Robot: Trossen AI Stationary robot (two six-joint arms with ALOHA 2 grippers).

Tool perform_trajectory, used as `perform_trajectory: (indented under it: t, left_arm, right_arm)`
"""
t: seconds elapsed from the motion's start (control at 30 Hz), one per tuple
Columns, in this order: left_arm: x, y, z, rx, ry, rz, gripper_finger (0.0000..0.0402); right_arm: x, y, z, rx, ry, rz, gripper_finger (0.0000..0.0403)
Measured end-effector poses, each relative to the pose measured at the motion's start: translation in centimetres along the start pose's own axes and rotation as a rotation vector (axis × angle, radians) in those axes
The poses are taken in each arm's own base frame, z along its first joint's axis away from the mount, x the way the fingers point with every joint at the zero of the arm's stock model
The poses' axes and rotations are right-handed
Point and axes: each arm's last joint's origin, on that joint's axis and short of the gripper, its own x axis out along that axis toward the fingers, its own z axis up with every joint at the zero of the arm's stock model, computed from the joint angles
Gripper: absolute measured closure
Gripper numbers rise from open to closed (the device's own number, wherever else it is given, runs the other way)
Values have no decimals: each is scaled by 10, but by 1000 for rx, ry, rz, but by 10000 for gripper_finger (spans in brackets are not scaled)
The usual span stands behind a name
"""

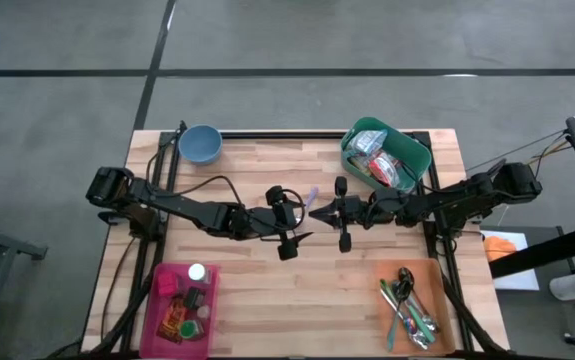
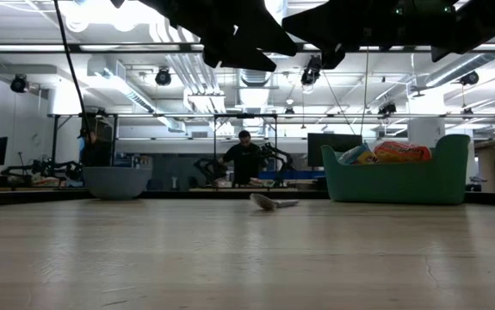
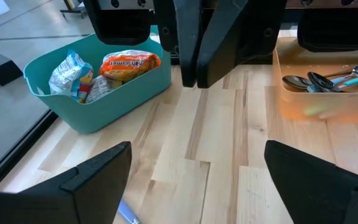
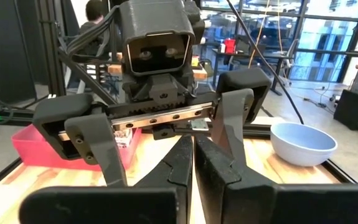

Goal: Pick & Place Food Item
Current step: Put the purple spoon into the orange bin

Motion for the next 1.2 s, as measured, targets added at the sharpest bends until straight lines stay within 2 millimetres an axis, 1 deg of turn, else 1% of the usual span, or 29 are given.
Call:
perform_trajectory:
  t: [0.23,0.47,0.6,0.67,0.77,0.9,1.0,1.03,1.13,1.2]
  left_arm:
    - [0,0,0,-14,3,1,30]
    - [-2,4,0,-8,12,54,30]
    - [-6,6,-2,11,54,57,29]
    - [-11,9,0,-17,64,73,29]
    - [-23,19,7,-52,54,155,29]
    - [-48,37,19,-72,36,311,29]
    - [-64,52,24,-100,44,336,29]
    - [-68,56,24,-110,37,338,29]
    - [-75,69,13,-131,49,346,29]
    - [-76,80,0,-168,59,330,29]
  right_arm:
    - [0,0,-1,30,6,9,390]
    - [0,0,-4,15,38,9,390]
    - [0,0,-6,-21,60,11,390]
    - [0,0,-8,-33,81,4,390]
    - [-1,-1,-14,-63,151,-49,390]
    - [-4,-4,-24,-110,256,-93,390]
    - [-5,-5,-29,-123,315,-126,390]
    - [-5,-6,-30,-128,326,-136,390]
    - [-5,-8,-31,-136,353,-146,390]
    - [-4,-8,-31,-141,395,-148,390]
